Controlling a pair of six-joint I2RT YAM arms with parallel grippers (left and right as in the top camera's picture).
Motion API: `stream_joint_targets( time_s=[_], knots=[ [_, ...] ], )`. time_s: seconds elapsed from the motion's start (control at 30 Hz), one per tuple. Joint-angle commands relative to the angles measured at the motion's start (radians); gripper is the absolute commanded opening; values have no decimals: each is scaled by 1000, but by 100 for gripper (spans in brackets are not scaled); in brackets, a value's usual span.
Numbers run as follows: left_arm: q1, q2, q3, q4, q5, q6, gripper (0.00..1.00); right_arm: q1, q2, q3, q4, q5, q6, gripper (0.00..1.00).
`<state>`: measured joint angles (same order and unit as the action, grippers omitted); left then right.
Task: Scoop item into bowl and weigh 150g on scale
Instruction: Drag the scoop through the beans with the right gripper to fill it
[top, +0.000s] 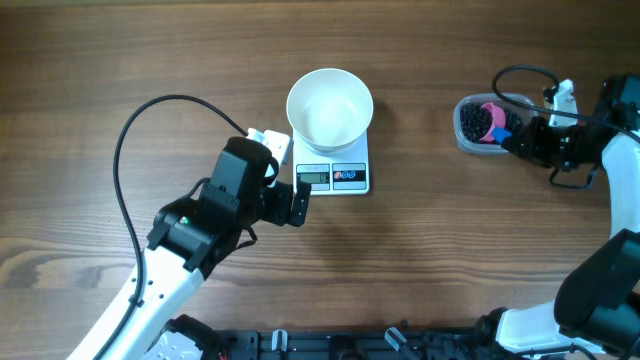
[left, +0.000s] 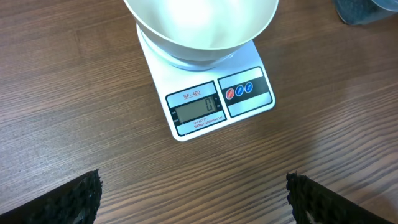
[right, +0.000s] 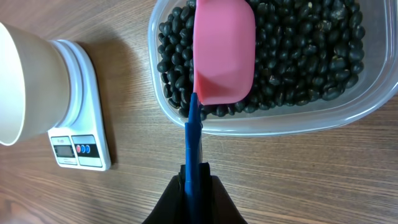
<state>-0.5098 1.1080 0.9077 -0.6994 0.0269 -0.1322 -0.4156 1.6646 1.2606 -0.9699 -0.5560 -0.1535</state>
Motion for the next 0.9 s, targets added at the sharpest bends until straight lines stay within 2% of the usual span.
stream_joint_targets(
  time_s=[0.0, 0.33, 0.87],
  knots=[
    [-5, 1, 3, 0, -6, 20, 100, -12, 24, -12, -5, -56, 0, 4],
    [-5, 1, 3, 0, -6, 20, 100, -78, 42, -12, -7, -120, -1, 4],
    [-5, 1, 3, 0, -6, 20, 100, -98, 64, -13, 0, -212, 6, 4]
  ],
)
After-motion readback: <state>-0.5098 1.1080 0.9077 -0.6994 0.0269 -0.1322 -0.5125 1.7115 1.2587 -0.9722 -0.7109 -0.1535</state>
